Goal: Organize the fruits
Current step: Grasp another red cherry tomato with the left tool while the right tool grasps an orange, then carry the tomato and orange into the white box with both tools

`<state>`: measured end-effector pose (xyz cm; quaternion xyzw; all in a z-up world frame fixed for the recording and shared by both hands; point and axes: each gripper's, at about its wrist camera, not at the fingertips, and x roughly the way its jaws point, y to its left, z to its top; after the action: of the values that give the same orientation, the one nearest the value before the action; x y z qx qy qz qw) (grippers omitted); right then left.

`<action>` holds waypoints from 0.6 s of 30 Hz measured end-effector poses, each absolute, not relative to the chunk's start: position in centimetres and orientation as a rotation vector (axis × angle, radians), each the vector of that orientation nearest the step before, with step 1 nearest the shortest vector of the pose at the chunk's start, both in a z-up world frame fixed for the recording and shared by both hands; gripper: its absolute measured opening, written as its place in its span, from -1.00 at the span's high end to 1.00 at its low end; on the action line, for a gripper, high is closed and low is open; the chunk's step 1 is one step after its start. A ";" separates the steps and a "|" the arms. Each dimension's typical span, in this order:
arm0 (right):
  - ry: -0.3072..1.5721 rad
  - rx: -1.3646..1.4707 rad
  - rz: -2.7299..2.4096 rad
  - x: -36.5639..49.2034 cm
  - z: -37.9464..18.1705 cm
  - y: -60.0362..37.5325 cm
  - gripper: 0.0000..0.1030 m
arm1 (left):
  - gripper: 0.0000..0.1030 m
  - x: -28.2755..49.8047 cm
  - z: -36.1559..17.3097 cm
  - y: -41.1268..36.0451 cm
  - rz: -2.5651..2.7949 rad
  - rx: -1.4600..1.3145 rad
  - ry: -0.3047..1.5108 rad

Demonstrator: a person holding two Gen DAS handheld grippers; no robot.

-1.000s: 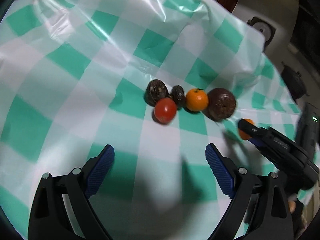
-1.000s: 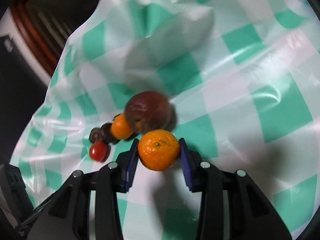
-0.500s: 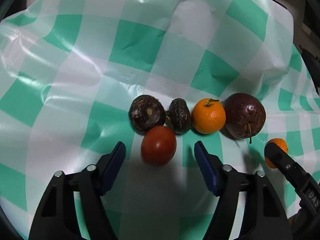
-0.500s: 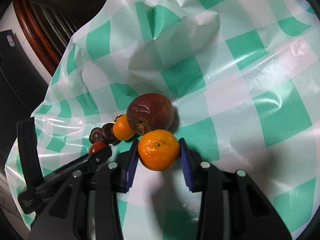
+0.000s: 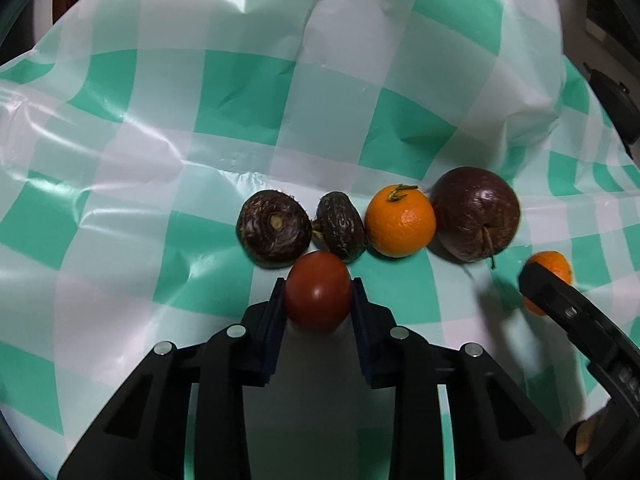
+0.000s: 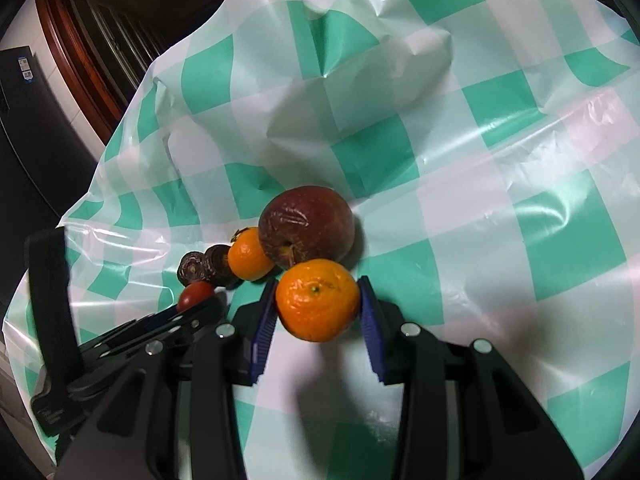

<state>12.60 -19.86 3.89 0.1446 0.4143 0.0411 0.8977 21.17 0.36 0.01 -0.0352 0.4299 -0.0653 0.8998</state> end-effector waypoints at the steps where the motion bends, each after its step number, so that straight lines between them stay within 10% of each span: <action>1: 0.859 0.297 0.085 12.6 3.9 -19.8 0.22 | 0.45 20.3 0.3 0.4 -0.135 -0.066 0.882; 18: 0.913 0.240 0.314 4.6 6.7 -13.6 0.22 | 0.44 -7.4 8.3 12.7 -0.069 -0.146 0.651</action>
<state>4.55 -13.56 6.72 0.1151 0.4378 0.1506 0.8789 -7.43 12.67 8.30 -0.0718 0.3193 -0.0338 0.9443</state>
